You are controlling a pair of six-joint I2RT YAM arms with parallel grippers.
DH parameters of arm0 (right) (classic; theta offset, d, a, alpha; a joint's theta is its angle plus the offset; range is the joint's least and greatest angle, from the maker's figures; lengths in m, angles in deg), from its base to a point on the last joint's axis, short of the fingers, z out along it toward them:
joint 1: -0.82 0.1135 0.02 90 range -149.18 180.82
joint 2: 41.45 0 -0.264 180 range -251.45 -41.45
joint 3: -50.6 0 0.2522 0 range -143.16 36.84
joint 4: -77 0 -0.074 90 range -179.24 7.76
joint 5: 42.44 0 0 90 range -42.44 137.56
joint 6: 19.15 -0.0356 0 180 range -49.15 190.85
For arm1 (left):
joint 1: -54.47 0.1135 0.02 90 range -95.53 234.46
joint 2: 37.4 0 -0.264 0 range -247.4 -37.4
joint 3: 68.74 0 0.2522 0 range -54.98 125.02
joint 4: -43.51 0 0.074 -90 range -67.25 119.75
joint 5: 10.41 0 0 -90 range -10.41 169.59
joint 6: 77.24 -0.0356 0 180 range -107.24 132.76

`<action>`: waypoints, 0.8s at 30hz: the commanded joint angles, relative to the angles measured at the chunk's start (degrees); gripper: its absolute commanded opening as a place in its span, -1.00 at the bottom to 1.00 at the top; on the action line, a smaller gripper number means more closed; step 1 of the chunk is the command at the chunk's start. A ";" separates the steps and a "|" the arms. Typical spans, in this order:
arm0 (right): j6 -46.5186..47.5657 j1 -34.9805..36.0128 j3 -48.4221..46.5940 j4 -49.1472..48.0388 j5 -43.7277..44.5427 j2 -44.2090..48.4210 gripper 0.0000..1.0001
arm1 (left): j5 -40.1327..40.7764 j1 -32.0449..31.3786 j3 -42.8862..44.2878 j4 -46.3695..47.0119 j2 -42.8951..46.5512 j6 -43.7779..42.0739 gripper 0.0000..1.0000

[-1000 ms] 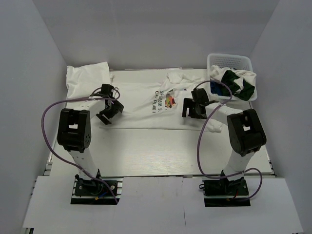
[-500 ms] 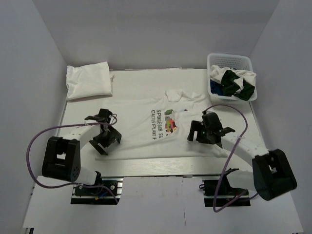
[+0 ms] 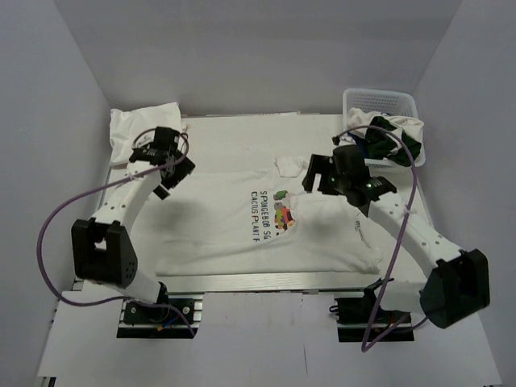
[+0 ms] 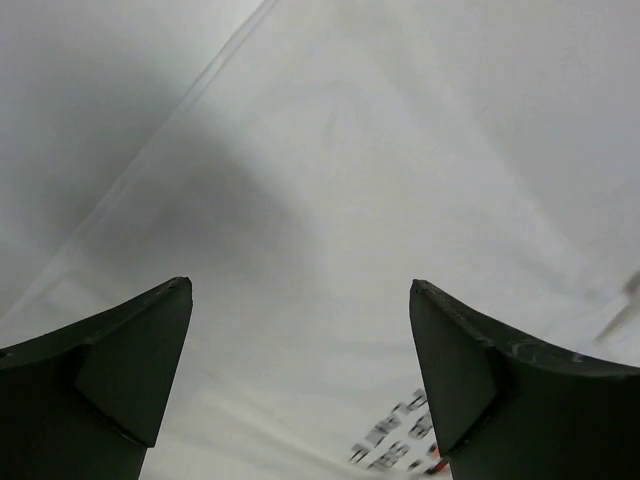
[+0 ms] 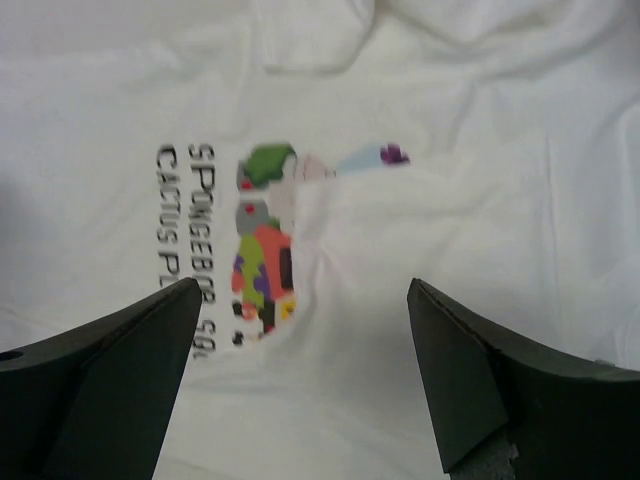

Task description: Fold and stack the t-shirts

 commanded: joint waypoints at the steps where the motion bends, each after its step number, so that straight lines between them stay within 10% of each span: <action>1: -0.24 -0.33 -6.58 -3.43 4.50 -7.81 0.80 | 6.13 1.64 10.69 2.89 -9.45 -2.03 0.99; 12: 4.85 -6.04 -36.81 1.75 6.30 -36.93 0.80 | 6.75 5.61 34.99 -4.67 -35.69 -1.94 0.93; 24: 7.76 -8.16 -33.93 -0.97 3.39 -40.63 0.80 | 9.91 6.22 37.18 -4.67 -42.37 1.74 0.65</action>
